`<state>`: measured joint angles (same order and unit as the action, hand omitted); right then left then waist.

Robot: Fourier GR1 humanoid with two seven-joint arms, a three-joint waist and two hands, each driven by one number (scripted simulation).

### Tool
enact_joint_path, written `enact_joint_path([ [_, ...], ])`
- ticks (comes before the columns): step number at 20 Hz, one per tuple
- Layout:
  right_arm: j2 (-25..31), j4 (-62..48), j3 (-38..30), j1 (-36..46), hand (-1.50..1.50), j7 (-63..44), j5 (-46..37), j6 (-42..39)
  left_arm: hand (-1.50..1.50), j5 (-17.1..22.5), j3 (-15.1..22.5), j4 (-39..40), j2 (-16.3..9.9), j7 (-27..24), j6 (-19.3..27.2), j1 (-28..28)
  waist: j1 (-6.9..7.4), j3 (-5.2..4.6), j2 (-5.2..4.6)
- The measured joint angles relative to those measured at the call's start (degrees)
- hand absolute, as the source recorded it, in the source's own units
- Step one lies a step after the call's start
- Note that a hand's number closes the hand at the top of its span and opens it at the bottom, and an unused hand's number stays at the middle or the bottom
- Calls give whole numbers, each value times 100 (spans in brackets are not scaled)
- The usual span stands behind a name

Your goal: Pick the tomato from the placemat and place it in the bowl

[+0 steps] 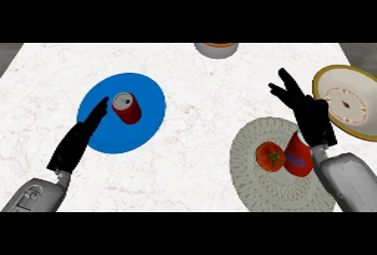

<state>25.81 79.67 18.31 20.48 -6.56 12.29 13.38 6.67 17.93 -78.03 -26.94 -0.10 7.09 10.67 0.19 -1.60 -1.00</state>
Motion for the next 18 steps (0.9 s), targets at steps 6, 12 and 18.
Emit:
enact_joint_path([
  [6, 452, 1073, -290, 200, 150, 1264, -23, -559, 0, 211, -637, -55, 48, -33, 473, 31, -65, 138, 185],
  [12, 1358, 1059, -544, -1178, -150, 1605, -1297, 449, 0, 486, -1190, -207, -19, 37, 793, -211, -387, 144, 244],
  [18, 1257, 1960, -563, -3403, -150, 3007, -1823, 1358, 0, 593, -1358, -684, -69, 322, 866, -370, -325, 162, 193],
])
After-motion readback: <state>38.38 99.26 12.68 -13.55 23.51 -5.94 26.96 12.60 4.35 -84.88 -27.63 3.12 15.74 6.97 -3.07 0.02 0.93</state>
